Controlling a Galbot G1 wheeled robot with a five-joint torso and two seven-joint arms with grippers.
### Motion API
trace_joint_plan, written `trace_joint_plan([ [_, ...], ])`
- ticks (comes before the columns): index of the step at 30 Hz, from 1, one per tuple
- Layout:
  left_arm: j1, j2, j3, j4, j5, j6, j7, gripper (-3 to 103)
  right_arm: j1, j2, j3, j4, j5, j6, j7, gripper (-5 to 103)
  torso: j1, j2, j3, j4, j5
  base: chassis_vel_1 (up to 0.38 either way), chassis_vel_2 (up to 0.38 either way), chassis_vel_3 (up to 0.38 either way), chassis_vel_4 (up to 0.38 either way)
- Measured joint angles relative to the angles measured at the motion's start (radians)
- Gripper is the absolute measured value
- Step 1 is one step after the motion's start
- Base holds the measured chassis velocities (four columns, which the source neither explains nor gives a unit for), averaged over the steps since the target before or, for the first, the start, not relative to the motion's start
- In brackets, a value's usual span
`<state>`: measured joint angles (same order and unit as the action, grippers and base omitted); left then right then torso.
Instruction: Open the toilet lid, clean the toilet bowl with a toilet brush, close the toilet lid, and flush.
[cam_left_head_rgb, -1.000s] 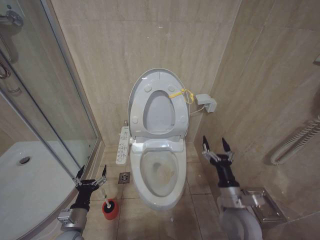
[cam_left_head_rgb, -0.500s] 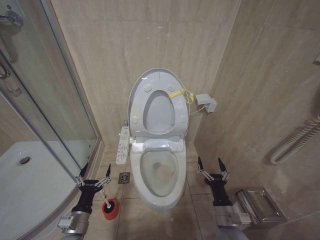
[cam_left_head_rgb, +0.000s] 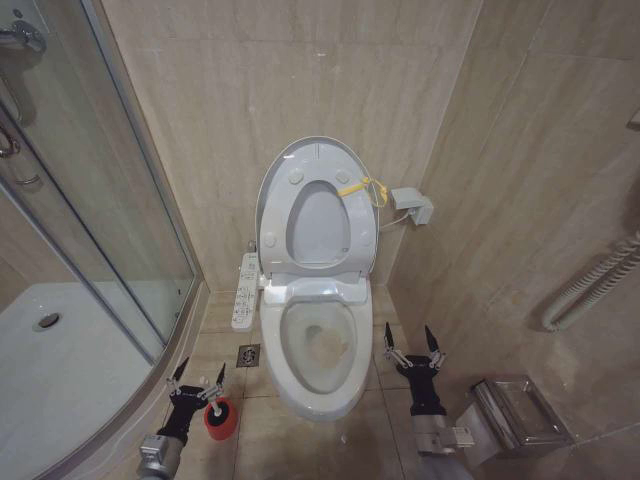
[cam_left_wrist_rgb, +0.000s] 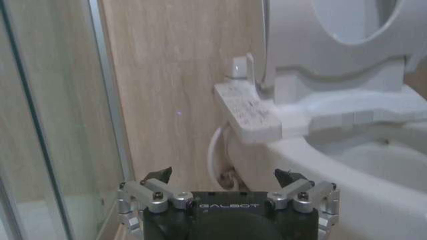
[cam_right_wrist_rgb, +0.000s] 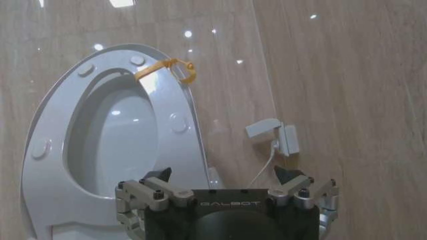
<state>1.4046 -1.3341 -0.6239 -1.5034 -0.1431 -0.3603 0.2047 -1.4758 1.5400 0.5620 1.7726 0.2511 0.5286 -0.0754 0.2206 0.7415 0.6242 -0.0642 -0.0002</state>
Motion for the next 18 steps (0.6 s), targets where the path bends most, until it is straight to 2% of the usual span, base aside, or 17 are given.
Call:
trace_joint_plan([
  [13, -0.061, -0.008, -0.004, 0.163, 0.025, -0.012, -0.006, 100, 0.016, -0.001, 0.0, -0.023, 0.003, 0.003, -0.002, 100, 0.0, 0.0, 0.0, 0.0001, 0.0002, 0.0, 0.0, 0.0, 0.0],
  [18, -0.122, -0.009, 0.003, 0.287, 0.036, -0.019, -0.012, 100, 0.019, -0.005, 0.0, -0.026, 0.006, 0.005, -0.003, 100, 0.0, 0.0, 0.0, 0.0, 0.0003, 0.0, 0.0, 0.0, 0.0],
])
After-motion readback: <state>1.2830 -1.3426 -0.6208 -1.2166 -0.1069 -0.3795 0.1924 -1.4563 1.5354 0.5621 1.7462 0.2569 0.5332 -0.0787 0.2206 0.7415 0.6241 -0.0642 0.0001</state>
